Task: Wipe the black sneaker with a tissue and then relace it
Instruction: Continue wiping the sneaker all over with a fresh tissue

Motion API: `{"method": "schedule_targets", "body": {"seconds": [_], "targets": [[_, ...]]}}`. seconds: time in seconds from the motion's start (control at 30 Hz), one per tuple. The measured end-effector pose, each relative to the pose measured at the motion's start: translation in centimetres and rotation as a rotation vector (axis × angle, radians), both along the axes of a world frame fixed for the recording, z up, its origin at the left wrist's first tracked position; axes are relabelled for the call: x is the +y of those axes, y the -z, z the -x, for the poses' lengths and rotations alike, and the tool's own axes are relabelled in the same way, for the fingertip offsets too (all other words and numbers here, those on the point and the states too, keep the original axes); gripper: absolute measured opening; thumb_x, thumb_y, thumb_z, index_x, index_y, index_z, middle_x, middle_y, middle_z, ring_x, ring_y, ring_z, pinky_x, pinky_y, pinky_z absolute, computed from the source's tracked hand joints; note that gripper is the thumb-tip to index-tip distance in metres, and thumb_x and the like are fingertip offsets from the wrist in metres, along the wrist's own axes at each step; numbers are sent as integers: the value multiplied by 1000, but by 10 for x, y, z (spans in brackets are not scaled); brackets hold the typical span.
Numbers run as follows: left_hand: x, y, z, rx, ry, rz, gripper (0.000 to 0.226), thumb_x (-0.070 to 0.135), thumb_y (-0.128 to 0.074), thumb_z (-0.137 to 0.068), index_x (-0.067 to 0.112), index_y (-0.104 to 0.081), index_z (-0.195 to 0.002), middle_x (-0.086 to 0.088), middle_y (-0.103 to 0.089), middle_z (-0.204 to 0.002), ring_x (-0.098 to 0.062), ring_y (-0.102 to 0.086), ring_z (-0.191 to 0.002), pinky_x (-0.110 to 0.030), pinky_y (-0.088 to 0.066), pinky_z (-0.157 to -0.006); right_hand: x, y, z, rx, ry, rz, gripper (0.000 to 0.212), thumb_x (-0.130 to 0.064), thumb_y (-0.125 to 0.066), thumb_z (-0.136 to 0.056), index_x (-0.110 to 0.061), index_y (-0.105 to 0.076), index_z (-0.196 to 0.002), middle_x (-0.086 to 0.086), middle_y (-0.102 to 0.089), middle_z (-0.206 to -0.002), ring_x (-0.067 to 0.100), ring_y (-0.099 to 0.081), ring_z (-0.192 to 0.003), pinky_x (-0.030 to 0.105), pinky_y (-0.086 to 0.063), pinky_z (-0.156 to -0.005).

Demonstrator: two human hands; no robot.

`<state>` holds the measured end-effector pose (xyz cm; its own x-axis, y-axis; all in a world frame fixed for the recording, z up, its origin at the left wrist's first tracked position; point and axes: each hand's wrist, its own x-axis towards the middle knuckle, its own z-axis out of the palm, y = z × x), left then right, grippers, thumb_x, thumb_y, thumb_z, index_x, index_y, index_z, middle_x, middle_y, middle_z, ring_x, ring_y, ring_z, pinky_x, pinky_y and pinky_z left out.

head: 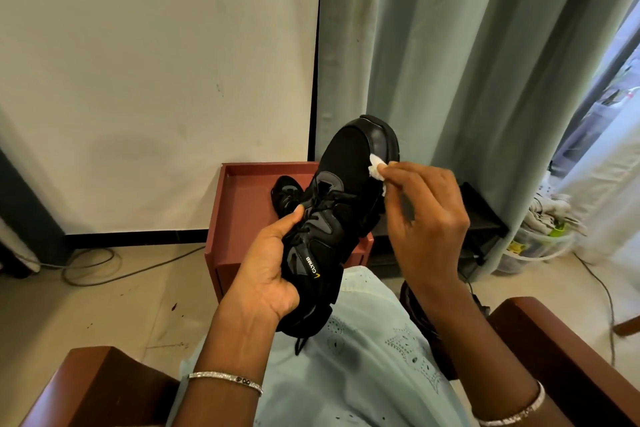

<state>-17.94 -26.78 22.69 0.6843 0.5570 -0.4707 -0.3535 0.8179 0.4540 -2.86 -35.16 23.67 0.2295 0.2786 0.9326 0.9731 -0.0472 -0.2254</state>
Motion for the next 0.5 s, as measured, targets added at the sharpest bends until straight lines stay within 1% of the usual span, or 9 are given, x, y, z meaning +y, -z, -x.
{"method": "schedule_targets", "body": {"seconds": [0.07,0.17,0.2,0.23,0.3,0.33,0.4,0.47,0.5], "targets": [[1,2,1,-13,4,10,26,23,-68,-89,3,-75,-104,-17,-72,-109,-31,-70,-94,-43,-51,-97,0,0,0,4,-3,-10,12,-2,-73,-87,1,-75,-98,11,-72,-99,19,-62,-94,18,-47,-89],[5,3,3,-29,13,27,35,25,-67,-90,4,-71,-118,-17,-68,-122,-32,-64,-115,-43,-46,-106,-5,17,15,17,-53,22,12,2,-74,-85,1,-75,-97,10,-72,-100,19,-63,-94,23,-50,-87],[6,4,3,-34,18,31,36,26,-66,-91,4,-70,-118,-17,-68,-121,-32,-65,-113,-43,-48,-105,-9,27,22,19,-78,51,13,4,-74,-85,2,-75,-98,10,-72,-100,19,-64,-94,25,-51,-87],[7,3,4,-41,24,28,34,27,-65,-91,3,-71,-116,-17,-70,-115,-32,-68,-104,-43,-53,-98,-13,37,28,20,-104,81,14,5,-74,-84,2,-75,-98,10,-72,-101,20,-65,-94,27,-53,-86],[9,3,6,-52,29,15,32,27,-65,-91,3,-72,-110,-17,-73,-99,-30,-72,-83,-41,-61,-79,-18,51,34,9,-139,128,15,6,-75,-83,2,-75,-98,10,-72,-101,21,-66,-95,30,-54,-86],[10,3,6,-51,29,13,31,27,-65,-91,4,-72,-111,-16,-73,-97,-30,-73,-79,-41,-62,-74,-19,53,33,-4,-146,139,14,6,-74,-83,2,-75,-96,10,-72,-100,22,-66,-94,32,-54,-85],[12,1,6,-53,25,8,34,27,-66,-91,5,-71,-116,-15,-73,-96,-29,-73,-78,-39,-62,-70,-17,47,28,-29,-148,137,10,5,-73,-85,2,-75,-94,10,-72,-98,24,-66,-93,33,-54,-84],[13,-1,6,-69,13,-2,36,27,-65,-91,7,-68,-121,-13,-73,-94,-26,-72,-73,-36,-62,-63,-12,35,24,-53,-145,108,8,3,-72,-87,3,-75,-95,11,-72,-98,25,-66,-92,33,-53,-85],[14,-2,7,-80,5,-10,37,27,-66,-91,7,-68,-121,-13,-73,-95,-26,-72,-74,-35,-62,-64,-9,29,22,-62,-132,90,8,3,-72,-87,3,-75,-95,12,-72,-97,25,-66,-91,31,-53,-85]]}}
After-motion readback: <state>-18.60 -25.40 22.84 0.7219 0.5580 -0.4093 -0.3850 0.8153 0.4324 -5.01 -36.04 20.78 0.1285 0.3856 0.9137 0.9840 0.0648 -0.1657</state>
